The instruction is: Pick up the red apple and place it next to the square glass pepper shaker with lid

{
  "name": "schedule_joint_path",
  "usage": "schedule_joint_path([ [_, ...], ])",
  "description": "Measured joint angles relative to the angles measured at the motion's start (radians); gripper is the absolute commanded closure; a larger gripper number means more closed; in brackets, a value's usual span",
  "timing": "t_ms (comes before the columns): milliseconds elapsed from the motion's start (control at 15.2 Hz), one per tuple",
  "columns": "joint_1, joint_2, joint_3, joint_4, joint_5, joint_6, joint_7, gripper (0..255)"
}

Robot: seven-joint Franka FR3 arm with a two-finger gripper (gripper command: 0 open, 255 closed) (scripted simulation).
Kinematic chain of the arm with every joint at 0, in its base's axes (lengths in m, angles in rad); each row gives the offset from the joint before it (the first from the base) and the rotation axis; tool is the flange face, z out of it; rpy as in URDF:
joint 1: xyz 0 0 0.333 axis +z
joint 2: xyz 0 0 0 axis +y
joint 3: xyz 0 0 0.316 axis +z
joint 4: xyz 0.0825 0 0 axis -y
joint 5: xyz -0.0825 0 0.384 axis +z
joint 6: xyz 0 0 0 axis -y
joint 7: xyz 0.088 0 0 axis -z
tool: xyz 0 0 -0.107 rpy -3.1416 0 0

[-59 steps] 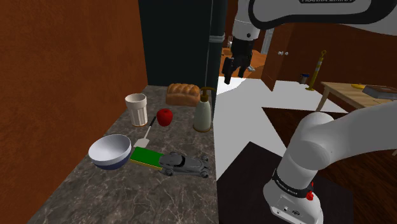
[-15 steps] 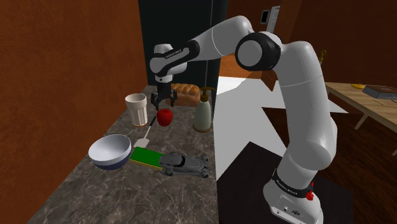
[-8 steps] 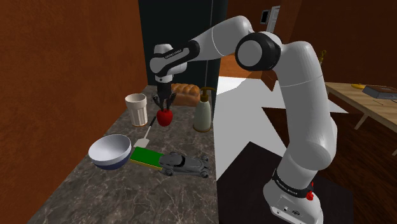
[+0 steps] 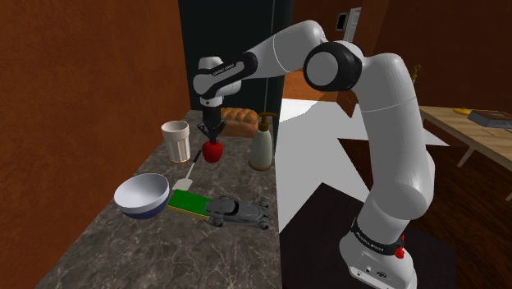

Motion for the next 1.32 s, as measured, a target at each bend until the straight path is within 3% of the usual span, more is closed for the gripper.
schedule_joint_path([
  [1320, -0.001, -0.069, 0.001, 0.148, -0.001, -0.216, 0.013, 255],
])
